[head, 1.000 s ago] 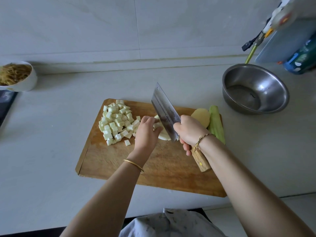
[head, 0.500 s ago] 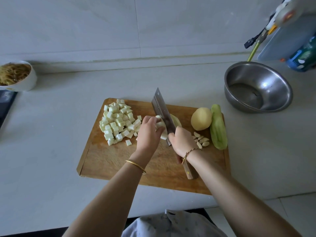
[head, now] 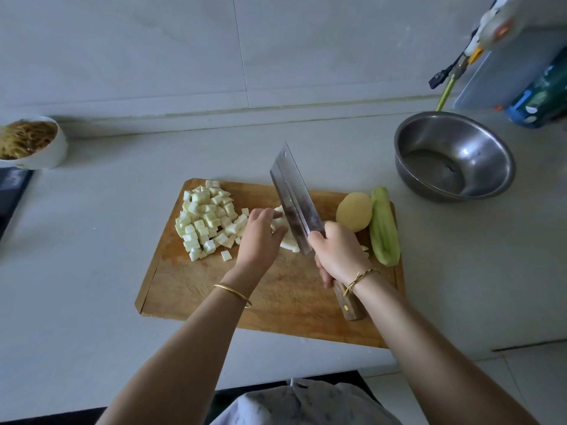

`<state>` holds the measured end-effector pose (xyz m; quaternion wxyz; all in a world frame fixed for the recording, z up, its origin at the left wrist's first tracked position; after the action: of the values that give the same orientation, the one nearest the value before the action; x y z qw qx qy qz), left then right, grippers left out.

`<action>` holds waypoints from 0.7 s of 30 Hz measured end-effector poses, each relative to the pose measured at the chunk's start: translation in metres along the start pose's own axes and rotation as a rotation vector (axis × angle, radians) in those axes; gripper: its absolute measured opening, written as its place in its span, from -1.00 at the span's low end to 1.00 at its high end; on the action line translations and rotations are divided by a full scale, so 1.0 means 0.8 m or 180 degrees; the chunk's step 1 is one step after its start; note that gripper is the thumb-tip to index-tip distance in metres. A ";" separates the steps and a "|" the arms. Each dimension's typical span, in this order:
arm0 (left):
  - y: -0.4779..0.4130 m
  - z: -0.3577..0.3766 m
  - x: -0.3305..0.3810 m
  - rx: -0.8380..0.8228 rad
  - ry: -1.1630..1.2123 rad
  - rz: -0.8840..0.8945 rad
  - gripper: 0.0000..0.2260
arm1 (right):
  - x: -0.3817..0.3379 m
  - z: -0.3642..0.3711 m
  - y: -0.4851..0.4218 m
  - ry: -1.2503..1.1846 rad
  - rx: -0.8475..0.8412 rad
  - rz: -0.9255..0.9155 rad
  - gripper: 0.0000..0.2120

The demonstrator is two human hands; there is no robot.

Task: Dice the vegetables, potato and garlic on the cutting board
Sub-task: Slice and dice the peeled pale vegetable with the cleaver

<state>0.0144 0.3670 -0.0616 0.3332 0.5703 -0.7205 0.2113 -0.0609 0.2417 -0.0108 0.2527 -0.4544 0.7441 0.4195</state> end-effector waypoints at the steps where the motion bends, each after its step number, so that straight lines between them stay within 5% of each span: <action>1: 0.000 -0.002 0.000 -0.0020 0.0021 -0.0001 -0.73 | 0.000 -0.001 0.001 -0.0058 0.0049 -0.0028 -0.83; 6: 0.001 -0.013 0.004 0.0022 0.0153 -0.0059 -0.75 | -0.003 -0.014 0.006 0.0093 0.0523 -0.0425 -0.79; 12: 0.004 -0.038 0.019 0.0493 0.1289 -0.0681 -0.82 | -0.015 -0.013 0.033 0.1438 0.1339 -0.1113 -0.75; 21: 0.010 -0.051 0.022 0.0728 0.1850 -0.1059 -0.79 | -0.019 -0.003 0.025 0.1553 0.1671 -0.1265 -0.65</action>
<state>0.0140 0.3851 -0.0202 0.4881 0.6295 -0.4645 0.3870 -0.0719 0.2519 0.0100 0.2524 -0.5955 0.7617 0.0383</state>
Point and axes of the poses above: each hand's wrist, its own y-axis away from the middle knuckle, its own z-axis out of the palm, x = y × z, the point moved 4 cm from there along -y, towards the middle knuckle
